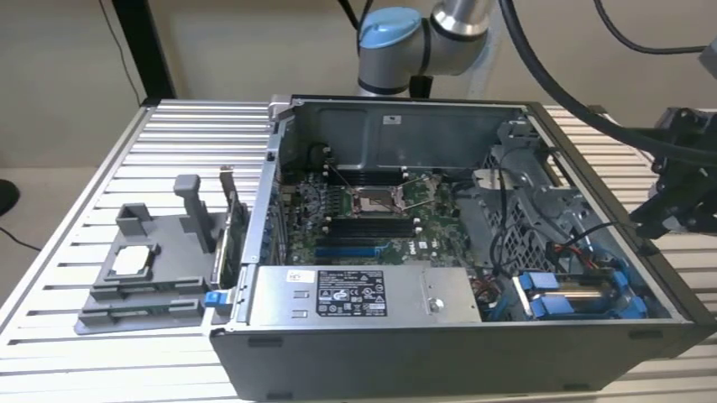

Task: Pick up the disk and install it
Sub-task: 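Insert the first disk wire, then insert the second disk wire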

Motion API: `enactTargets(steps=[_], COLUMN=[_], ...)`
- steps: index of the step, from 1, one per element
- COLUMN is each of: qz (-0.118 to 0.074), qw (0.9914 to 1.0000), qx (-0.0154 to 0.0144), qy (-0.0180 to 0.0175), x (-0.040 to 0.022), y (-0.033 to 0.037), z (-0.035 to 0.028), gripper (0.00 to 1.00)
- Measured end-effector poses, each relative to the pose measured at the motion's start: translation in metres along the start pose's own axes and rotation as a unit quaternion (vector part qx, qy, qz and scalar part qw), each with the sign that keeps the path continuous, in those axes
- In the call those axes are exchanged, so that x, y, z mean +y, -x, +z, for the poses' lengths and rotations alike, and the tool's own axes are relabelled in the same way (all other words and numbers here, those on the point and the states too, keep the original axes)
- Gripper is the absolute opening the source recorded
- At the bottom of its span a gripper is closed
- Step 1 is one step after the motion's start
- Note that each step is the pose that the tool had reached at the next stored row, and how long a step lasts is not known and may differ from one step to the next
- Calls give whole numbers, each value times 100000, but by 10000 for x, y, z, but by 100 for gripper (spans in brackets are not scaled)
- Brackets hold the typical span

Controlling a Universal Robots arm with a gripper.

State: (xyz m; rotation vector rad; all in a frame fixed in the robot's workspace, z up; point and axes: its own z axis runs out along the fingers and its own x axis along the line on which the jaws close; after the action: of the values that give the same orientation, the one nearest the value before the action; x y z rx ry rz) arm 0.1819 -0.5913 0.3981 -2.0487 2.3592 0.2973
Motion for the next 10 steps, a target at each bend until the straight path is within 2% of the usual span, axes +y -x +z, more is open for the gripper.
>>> enactTargets(steps=[4, 5, 8, 10], qz=[50, 63, 76, 67], qw=[99999, 99999, 99999, 99999], qx=[34, 44, 40, -11], qy=[334, 411, 525, 532], x=[-88, -107, -164, -193], y=[-81, -104, -145, -150], z=[-23, -29, -34, -7], gripper=[0, 100, 100, 100])
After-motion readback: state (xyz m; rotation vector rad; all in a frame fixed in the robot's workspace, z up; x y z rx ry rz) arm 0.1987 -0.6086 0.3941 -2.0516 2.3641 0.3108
